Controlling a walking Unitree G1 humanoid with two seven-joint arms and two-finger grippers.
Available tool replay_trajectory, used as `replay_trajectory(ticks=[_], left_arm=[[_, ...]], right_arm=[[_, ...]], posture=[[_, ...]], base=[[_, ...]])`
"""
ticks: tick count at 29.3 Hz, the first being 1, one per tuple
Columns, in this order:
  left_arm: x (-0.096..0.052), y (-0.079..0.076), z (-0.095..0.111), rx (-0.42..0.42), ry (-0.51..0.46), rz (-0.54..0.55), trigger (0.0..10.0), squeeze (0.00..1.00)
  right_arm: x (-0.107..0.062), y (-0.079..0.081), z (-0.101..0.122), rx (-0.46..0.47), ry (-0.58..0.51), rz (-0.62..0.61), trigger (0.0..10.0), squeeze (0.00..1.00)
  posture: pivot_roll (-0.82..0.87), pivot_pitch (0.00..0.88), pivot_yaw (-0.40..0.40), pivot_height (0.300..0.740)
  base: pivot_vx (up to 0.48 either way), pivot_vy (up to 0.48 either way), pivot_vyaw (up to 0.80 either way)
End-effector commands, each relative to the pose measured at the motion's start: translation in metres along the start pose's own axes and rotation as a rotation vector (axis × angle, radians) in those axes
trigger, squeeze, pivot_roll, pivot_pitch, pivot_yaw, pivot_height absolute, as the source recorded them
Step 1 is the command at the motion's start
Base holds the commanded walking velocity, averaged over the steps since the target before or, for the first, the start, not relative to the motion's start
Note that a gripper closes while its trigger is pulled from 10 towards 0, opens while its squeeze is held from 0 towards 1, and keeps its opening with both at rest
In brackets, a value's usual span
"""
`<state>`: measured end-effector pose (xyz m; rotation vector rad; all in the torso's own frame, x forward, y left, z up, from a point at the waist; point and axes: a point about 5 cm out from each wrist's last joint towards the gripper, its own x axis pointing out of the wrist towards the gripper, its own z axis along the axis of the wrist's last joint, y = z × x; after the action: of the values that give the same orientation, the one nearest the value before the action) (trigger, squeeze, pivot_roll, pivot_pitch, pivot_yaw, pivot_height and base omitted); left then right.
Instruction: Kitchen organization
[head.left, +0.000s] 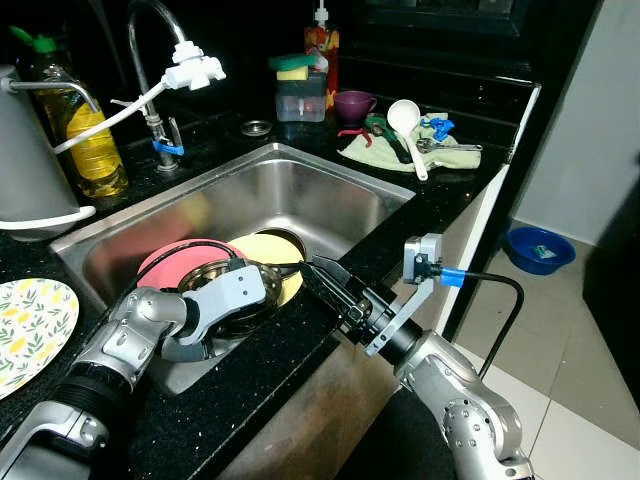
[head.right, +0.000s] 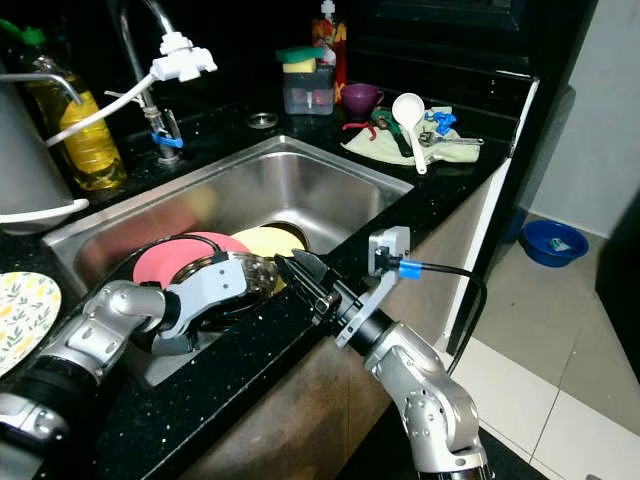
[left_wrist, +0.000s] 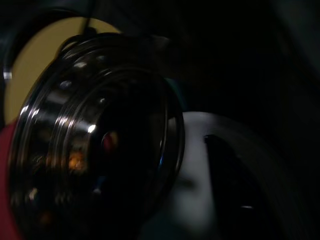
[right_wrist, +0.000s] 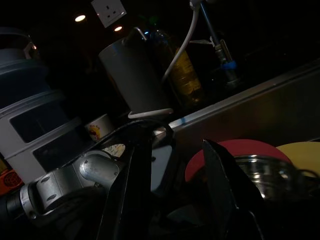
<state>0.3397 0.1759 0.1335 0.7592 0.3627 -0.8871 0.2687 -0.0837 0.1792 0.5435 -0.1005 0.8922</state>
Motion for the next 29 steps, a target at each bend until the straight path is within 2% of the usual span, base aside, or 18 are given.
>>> replay_trajectory(ticks=[1, 2, 4, 7, 8, 9, 10, 11, 14, 15, 16, 17, 18, 20, 22, 23, 26, 29], left_arm=[[-0.006, 0.009, 0.005, 0.007, -0.037, 0.081, 10.0, 1.0], [-0.01, 0.016, 0.012, 0.014, -0.067, 0.144, 10.0, 1.0], [-0.013, 0.02, 0.016, 0.018, -0.086, 0.186, 10.0, 1.0], [-0.033, 0.036, 0.04, 0.002, -0.212, 0.356, 10.0, 1.0], [-0.033, 0.036, 0.04, 0.002, -0.212, 0.356, 10.0, 1.0], [-0.033, 0.032, 0.04, 0.006, -0.203, 0.333, 10.0, 0.67], [-0.033, 0.028, 0.037, 0.025, -0.178, 0.311, 10.0, 0.39], [-0.034, 0.025, 0.036, 0.037, -0.163, 0.299, 10.0, 0.0], [-0.039, 0.026, 0.037, 0.052, -0.169, 0.341, 10.0, 0.0], [-0.053, 0.035, 0.041, 0.074, -0.181, 0.469, 10.0, 0.0], [-0.053, 0.035, 0.041, 0.074, -0.181, 0.469, 10.0, 0.0], [-0.067, 0.044, 0.04, 0.09, -0.157, 0.603, 10.0, 0.0], [-0.067, 0.044, 0.04, 0.09, -0.157, 0.603, 10.0, 0.0], [-0.087, 0.05, 0.035, 0.079, -0.103, 0.779, 10.0, 0.0], [-0.108, 0.05, 0.033, 0.13, -0.048, 0.948, 10.0, 0.0], [-0.114, 0.046, 0.034, 0.149, -0.042, 0.995, 10.0, 0.0], [-0.116, 0.033, 0.036, 0.21, -0.022, 1.021, 10.0, 0.0], [-0.111, 0.016, 0.034, 0.253, 0.008, 0.971, 10.0, 0.0]], right_arm=[[0.0, 0.001, 0.001, 0.008, -0.008, 0.009, 10.0, 0.0], [0.0, 0.001, 0.001, 0.005, -0.008, 0.008, 10.0, 0.0], [0.0, 0.001, 0.002, 0.002, -0.007, 0.007, 10.0, 0.0], [0.001, 0.0, 0.0, -0.017, 0.017, -0.002, 10.0, 0.0], [0.001, 0.0, 0.0, -0.017, 0.017, -0.002, 10.0, 0.0], [0.001, 0.0, -0.001, -0.019, 0.02, -0.001, 10.0, 0.0], [0.001, 0.0, -0.001, -0.019, 0.022, 0.0, 10.0, 0.0], [0.002, 0.0, -0.001, -0.019, 0.023, 0.003, 10.0, 0.0], [0.002, 0.0, -0.002, -0.022, 0.026, 0.007, 10.0, 0.0], [0.002, 0.001, -0.002, -0.033, 0.03, 0.012, 10.0, 0.0], [0.002, 0.001, -0.002, -0.033, 0.03, 0.012, 10.0, 0.0], [0.001, 0.002, -0.001, -0.048, 0.03, 0.024, 10.0, 0.0], [0.001, 0.002, -0.001, -0.048, 0.03, 0.024, 10.0, 0.0], [0.001, 0.004, -0.001, -0.063, 0.032, 0.044, 10.0, 0.0], [0.0, 0.005, -0.001, -0.071, 0.037, 0.062, 10.0, 0.0], [0.0, 0.006, -0.002, -0.071, 0.04, 0.069, 10.0, 0.0], [0.0, 0.006, -0.003, -0.067, 0.047, 0.084, 10.0, 0.0], [-0.001, 0.007, -0.004, -0.065, 0.056, 0.099, 10.0, 0.0]], posture=[[-0.01, 0.0, 0.007, 0.74], [-0.01, 0.0, 0.006, 0.74], [-0.01, 0.0, 0.005, 0.74], [0.0, 0.0, 0.0, 0.74], [0.0, 0.0, 0.0, 0.74], [0.0, 0.0, -0.001, 0.74], [0.0, 0.0, -0.002, 0.74], [0.0, 0.0, -0.001, 0.74], [0.0, 0.0, 0.0, 0.74], [0.0, 0.0, 0.001, 0.74], [0.0, 0.0, 0.001, 0.74], [0.0, 0.0, 0.002, 0.74], [0.0, 0.0, 0.002, 0.74], [0.01, 0.0, 0.002, 0.74], [0.01, 0.0, -0.001, 0.74], [0.02, 0.0, -0.003, 0.74], [0.02, 0.0, -0.005, 0.74], [0.02, 0.0, -0.012, 0.74]], base=[[0.0, 0.0, 0.0], [0.0, 0.0, 0.0], [0.0, 0.0, 0.0], [0.0, 0.0, 0.0], [0.0, 0.0, 0.0], [0.0, 0.0, 0.0], [0.0, 0.0, 0.0], [0.0, 0.0, 0.0], [0.0, 0.0, 0.0], [0.0, 0.0, 0.0], [0.0, 0.0, 0.0], [0.0, 0.0, 0.0], [0.0, 0.0, 0.0], [0.0, 0.0, 0.73], [0.0, 0.0, 0.8], [0.0, 0.0, 0.8], [0.0, 0.0, 0.8], [0.0, 0.0, 0.8]])
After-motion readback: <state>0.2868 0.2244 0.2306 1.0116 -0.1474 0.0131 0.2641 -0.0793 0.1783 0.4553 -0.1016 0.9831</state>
